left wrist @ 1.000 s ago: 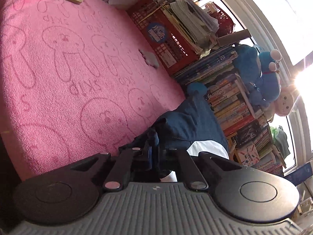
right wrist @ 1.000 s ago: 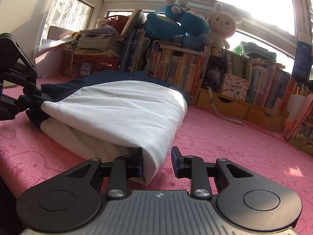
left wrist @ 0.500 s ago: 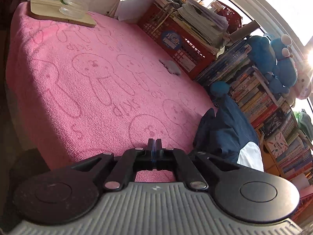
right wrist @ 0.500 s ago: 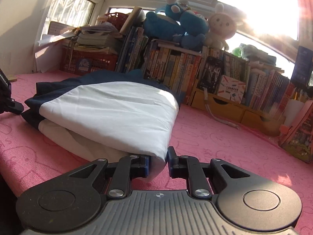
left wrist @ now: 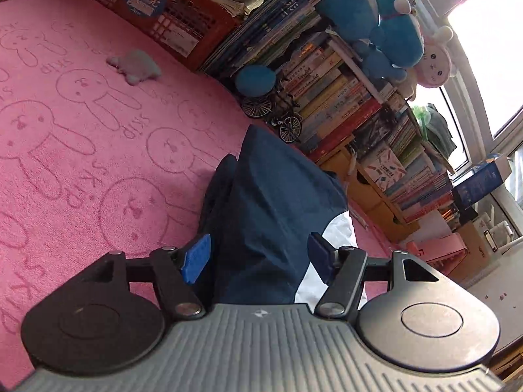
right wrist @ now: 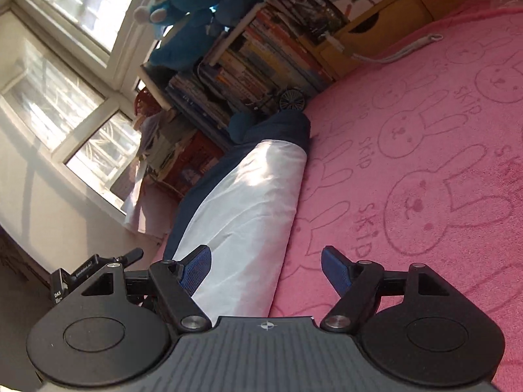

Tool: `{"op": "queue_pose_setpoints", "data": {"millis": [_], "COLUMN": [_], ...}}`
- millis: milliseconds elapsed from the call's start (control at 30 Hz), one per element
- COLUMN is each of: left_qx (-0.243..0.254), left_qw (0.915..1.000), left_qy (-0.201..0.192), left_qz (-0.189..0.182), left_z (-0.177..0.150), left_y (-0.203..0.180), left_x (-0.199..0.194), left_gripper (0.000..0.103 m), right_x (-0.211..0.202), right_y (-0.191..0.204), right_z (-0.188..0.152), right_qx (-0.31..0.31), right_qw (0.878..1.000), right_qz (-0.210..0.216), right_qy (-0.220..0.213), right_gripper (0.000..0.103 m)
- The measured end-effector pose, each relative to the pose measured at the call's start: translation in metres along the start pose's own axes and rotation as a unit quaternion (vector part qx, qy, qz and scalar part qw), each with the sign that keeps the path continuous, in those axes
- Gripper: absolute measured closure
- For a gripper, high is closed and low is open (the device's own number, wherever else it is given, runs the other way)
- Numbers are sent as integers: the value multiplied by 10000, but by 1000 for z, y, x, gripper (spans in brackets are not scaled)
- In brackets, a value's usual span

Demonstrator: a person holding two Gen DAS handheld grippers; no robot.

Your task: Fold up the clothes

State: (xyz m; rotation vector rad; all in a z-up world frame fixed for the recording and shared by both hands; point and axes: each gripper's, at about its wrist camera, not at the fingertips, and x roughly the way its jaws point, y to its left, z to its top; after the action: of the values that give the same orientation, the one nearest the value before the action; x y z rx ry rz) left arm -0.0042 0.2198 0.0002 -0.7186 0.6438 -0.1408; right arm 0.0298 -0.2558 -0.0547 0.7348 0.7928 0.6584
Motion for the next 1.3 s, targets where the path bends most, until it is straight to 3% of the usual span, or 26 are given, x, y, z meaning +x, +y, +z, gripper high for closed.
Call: {"op": "queue_pose_setpoints", "data": {"millis": [67, 133, 267, 400, 467, 567, 600, 633, 733, 1033, 1067, 1200, 1300], "left_qx": [43, 97, -28, -42, 97, 400, 380, 290, 314, 195, 183, 167, 184], "left_qw": [9998, 9996, 9981, 9975, 9963, 9947, 9951, 9956, 9962, 9976, 9977, 9977, 9975], "left_qy": [-36, 43, 369, 566, 672, 715, 738, 761, 725, 644, 638, 652, 680], "left_qz": [182, 268, 483, 432, 522, 616, 546, 455, 366, 151, 123, -16, -102], "left_z": [3, 6, 6, 9, 11, 9, 8, 7, 6, 4, 3, 3, 3], "left_y": [0, 2, 11, 16, 13, 9, 10, 12, 15, 24, 25, 28, 29], "left_x": [10, 19, 33, 36, 39, 41, 42, 43, 42, 39, 39, 39, 39], "left_gripper": [38, 34, 27, 26, 32, 49, 58, 61, 64, 73, 74, 78, 79], "right_x": [26, 44, 75, 98, 105, 114, 117, 120, 124, 134, 135, 131, 125], "right_y": [-15, -18, -10, 1, 4, 5, 6, 6, 11, 15, 15, 8, 4], "right_z": [15, 28, 42, 43, 45, 49, 50, 50, 50, 51, 50, 49, 53], "right_qx": [329, 282, -147, -700, -785, -789, -807, -826, -928, -808, -769, -400, -254], "right_qw": [9994, 9994, 9990, 9951, 9938, 9935, 9934, 9932, 9924, 9941, 9947, 9980, 9989], "right_qz": [65, 114, 36, -46, 10, 133, 155, 177, 195, 211, 187, 121, 166], "right_qy": [91, 139, 412, 694, 784, 807, 804, 800, 789, 699, 656, 469, 350], "right_gripper": [28, 29, 25, 20, 19, 18, 18, 16, 9, 11, 12, 37, 48]}}
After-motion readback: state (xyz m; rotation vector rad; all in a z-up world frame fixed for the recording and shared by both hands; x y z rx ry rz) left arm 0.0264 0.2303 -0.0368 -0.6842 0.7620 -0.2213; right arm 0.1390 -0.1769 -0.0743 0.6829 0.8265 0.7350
